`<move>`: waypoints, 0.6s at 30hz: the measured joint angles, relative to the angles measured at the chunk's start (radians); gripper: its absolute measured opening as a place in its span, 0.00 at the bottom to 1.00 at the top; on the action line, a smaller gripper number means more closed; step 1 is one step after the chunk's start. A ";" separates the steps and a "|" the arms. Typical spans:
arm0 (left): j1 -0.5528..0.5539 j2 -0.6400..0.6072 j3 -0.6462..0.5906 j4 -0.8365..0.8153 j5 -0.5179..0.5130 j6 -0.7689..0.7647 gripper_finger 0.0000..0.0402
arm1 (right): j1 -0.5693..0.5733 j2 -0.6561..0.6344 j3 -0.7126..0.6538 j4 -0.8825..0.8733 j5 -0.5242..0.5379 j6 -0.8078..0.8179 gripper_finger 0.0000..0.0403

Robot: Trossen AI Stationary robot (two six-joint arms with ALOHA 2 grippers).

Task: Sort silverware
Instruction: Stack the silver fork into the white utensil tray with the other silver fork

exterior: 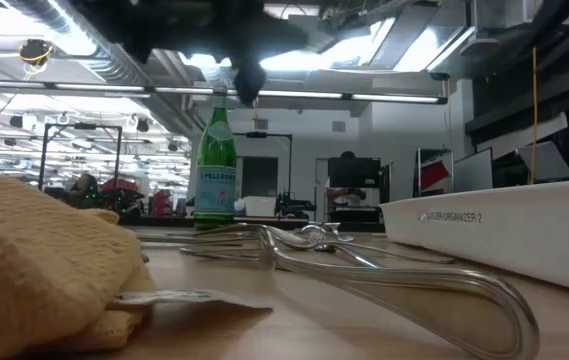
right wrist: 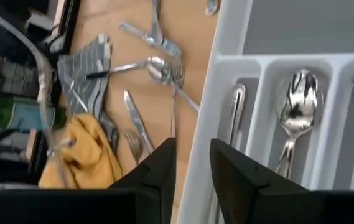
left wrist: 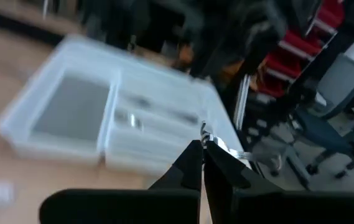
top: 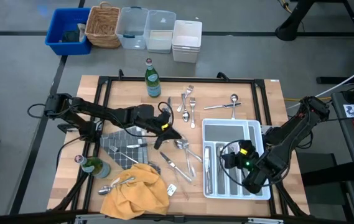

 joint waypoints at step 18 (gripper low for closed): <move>-0.003 0.424 0.400 0.087 0.103 0.167 0.00 | -0.140 -0.099 0.000 0.027 -0.089 -0.008 0.25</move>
